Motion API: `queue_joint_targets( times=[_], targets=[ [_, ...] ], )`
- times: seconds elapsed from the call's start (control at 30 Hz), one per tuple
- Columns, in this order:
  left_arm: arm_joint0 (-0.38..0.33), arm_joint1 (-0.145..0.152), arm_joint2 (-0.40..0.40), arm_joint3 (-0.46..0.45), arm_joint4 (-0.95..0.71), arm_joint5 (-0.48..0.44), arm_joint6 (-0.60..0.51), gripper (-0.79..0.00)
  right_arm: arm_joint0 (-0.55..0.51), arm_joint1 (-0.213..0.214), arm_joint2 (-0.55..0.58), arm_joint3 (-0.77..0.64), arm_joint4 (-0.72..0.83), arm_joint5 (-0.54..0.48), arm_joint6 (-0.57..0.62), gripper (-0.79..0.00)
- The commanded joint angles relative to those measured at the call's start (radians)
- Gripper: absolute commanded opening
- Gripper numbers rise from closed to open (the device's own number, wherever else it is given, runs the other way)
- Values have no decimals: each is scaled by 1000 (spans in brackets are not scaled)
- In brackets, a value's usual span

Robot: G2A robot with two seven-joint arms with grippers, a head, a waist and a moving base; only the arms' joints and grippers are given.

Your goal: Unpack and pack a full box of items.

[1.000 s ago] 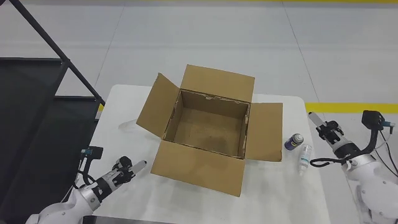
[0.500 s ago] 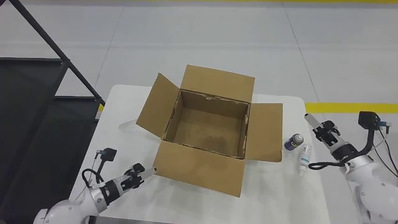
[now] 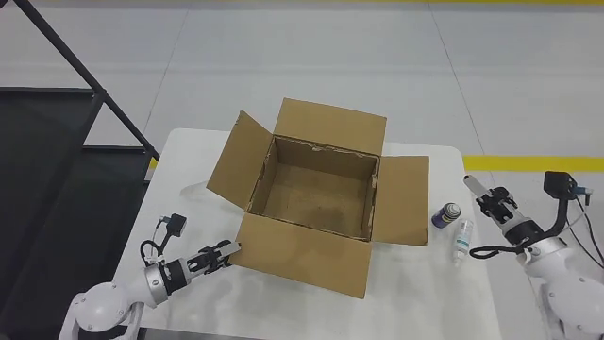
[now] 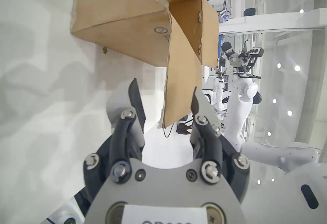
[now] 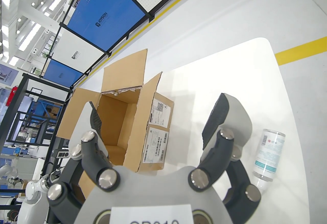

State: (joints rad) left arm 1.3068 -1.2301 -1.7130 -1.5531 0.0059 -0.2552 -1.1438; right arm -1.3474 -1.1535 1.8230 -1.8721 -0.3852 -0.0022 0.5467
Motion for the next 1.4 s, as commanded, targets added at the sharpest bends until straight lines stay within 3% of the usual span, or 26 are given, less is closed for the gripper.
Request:
queue_joint_targets(
  times=[0.0,0.1,0.2,1.07,1.1,1.13,1.17,1.37],
  targets=[
    [-1,3,7,5,-5,-5,-11,-576,-1,1,2,5,4,-1,1,0],
    [0,10,10,11,-21,-24,-32,-646,3,3,4,19,19,-7,7,0],
    [10,16,8,8,-18,-39,-28,-785,12,6,8,40,33,-17,15,0],
    [209,49,15,-134,-62,-121,85,-785,122,29,-26,170,72,-62,57,0],
    [214,51,15,-138,-59,-122,89,-653,124,29,-27,171,72,-62,57,0],
    [219,52,17,-142,-56,-122,89,-443,127,30,-30,171,71,-61,58,0],
    [224,53,18,-145,-56,-120,85,0,129,31,-30,173,68,-57,57,0],
    [267,63,-8,-189,-50,-112,116,0,133,33,-33,161,35,-4,47,0]
  ],
)
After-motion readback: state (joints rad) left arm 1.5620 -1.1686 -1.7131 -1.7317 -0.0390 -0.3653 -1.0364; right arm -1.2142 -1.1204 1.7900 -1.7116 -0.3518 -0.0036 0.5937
